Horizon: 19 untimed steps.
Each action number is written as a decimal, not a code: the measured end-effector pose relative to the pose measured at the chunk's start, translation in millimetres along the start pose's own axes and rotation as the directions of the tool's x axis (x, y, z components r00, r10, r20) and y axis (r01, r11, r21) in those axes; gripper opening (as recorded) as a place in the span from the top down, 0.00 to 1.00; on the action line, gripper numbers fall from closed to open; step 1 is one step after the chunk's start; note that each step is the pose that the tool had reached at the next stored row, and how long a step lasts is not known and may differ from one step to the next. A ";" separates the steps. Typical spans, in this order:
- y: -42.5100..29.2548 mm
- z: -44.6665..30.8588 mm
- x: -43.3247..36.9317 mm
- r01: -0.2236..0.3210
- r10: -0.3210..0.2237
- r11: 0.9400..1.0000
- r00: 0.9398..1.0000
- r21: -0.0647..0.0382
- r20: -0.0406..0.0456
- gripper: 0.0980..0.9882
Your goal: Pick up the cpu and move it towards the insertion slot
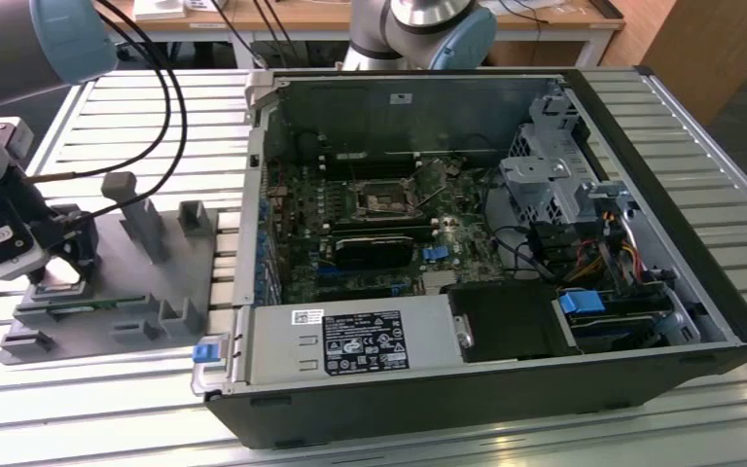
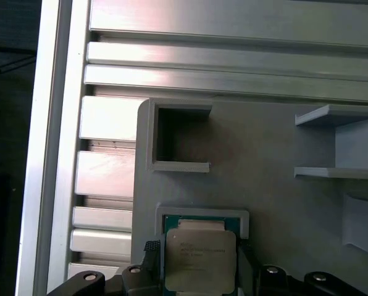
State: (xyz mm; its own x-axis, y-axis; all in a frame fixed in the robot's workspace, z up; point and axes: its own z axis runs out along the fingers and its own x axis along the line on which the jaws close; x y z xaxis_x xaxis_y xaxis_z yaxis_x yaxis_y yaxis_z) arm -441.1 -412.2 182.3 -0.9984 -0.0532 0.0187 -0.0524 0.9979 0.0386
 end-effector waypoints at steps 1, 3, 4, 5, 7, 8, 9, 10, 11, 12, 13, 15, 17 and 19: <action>0.0 0.0 0.0 0.000 0.000 1.000 1.000 0.000 0.000 0.44; 0.0 -0.1 0.0 0.000 0.000 1.000 1.000 0.000 0.000 0.50; 0.0 -0.1 0.0 0.000 0.000 1.000 1.000 0.000 0.000 0.50; 0.0 -0.2 0.0 0.000 0.000 1.000 1.000 0.000 0.000 0.50; 0.0 -1.4 0.1 0.000 0.000 1.000 1.000 0.000 0.000 0.50; 0.1 -2.6 0.1 0.000 0.000 1.000 1.000 0.000 0.000 0.50; 0.1 -3.7 0.1 0.000 0.000 1.000 1.000 0.000 0.000 0.50; 0.2 -5.0 0.1 0.000 0.000 1.000 1.000 0.000 0.000 0.50; 0.2 -6.2 0.1 0.000 0.000 1.000 1.000 0.000 0.000 0.50; 0.3 -7.1 0.2 0.000 0.000 1.000 1.000 0.000 0.000 0.50; 0.3 -8.0 0.2 0.000 0.000 1.000 1.000 0.000 0.000 0.50; 0.4 -9.9 0.2 0.000 0.000 1.000 1.000 0.000 0.000 0.50; 0.4 -10.7 0.1 0.000 0.000 1.000 1.000 0.000 0.000 0.50; 0.5 -12.1 0.2 0.000 0.000 1.000 1.000 0.000 0.000 0.50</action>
State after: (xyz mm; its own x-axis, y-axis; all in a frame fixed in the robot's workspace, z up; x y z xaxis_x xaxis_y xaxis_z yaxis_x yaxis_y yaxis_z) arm -441.0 -412.2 194.4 -0.9984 -0.0532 0.0187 -0.0524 0.9979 0.0390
